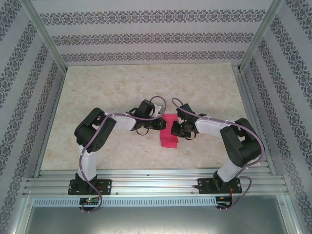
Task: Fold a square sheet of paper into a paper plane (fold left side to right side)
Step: Hold the square sheet of paper at the center of the table, then first fold the square sheet of paper in half at the center of the table.
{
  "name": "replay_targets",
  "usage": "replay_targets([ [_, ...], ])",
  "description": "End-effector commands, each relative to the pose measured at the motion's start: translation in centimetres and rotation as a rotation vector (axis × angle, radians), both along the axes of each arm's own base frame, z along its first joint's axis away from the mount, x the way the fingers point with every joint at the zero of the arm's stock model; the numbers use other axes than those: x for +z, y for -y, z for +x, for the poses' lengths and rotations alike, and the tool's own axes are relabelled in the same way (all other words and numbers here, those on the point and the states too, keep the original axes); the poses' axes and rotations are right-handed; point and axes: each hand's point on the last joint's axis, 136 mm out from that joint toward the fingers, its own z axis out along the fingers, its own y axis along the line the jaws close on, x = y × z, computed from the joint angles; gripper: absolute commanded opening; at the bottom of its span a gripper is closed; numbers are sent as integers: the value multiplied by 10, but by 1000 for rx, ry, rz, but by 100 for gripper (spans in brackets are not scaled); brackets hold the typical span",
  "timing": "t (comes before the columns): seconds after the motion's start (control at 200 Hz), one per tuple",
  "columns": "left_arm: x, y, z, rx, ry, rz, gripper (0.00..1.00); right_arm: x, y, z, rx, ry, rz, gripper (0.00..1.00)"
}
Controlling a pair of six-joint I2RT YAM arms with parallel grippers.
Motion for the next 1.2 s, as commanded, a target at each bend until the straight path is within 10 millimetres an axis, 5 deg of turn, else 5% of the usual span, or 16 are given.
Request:
replay_targets([
  [0.0, -2, 5, 3, -3, -3, 39, 25, -30, 23, -21, 20, -86, -144, 12],
  [0.41, -24, 3, 24, -11, 11, 144, 26, -38, 31, -27, 51, -113, -218, 12],
  [0.629, -34, -16, 30, 14, 33, 235, 27, -38, 35, -28, 57, -116, -244, 12],
  [1.194, -21, -32, 79, 94, 92, 194, 31, -43, 35, -33, 58, -130, -246, 12],
])
